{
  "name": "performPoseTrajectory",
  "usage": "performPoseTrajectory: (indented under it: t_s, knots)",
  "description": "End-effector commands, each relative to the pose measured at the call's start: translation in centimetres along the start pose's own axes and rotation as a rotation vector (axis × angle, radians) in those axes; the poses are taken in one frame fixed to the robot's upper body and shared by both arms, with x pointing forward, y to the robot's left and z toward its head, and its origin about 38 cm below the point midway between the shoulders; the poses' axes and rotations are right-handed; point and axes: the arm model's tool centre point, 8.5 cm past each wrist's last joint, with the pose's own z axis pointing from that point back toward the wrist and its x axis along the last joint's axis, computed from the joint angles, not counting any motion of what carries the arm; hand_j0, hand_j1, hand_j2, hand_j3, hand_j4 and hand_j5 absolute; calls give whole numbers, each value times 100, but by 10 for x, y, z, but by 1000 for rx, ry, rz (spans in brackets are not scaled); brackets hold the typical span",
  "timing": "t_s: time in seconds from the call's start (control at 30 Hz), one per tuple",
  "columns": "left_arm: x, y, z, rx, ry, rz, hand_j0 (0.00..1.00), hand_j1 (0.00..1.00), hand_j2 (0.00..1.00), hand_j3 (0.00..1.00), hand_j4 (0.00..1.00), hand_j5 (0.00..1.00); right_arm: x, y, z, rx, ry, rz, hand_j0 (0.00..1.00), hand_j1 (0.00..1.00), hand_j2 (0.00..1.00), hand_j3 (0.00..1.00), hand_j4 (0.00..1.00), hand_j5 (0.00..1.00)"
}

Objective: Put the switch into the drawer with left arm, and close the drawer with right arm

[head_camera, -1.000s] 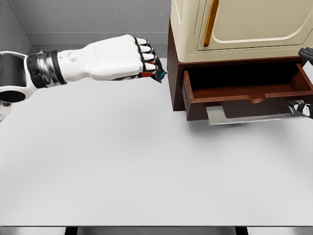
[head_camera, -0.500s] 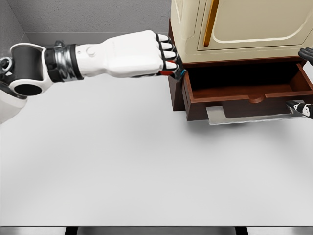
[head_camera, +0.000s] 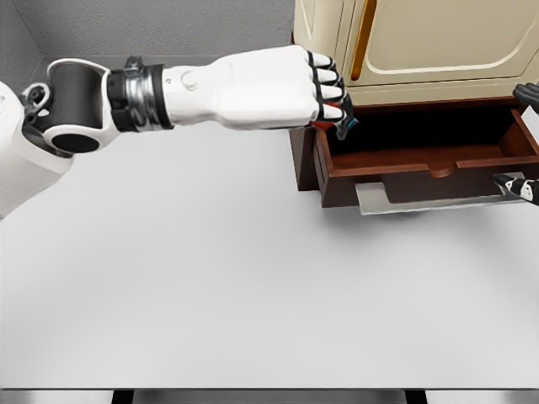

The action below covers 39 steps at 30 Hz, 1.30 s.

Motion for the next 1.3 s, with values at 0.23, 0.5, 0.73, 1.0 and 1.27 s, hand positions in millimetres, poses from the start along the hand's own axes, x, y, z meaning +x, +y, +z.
performPoseTrajectory:
  t_s: [0.23,0.5,0.73,1.0,1.27]
  knots:
    - [0,5,-13,13,-22,-1,53,53,53,53,53,53,0,-1,0,-3,0,-4,100,100,100,100,100,100]
    - [-2,14,-23,30,-33,-15,53,53,53,53,53,53,0,-1,0,-4,0,-3,100,100,100,100,100,100]
    - [-5,15,-37,27,-45,-14,53,53,53,53,53,53,0,-1,0,-4,0,-3,100,100,100,100,100,100]
    - [-4,19,-45,39,-59,-18,53,53,53,53,53,53,0,-1,0,-3,-1,-2,100,100,100,100,100,100]
    - [-8,15,-59,18,-63,-5,54,54,54,54,54,54,0,-2,0,-2,-1,-1,100,100,100,100,100,100]
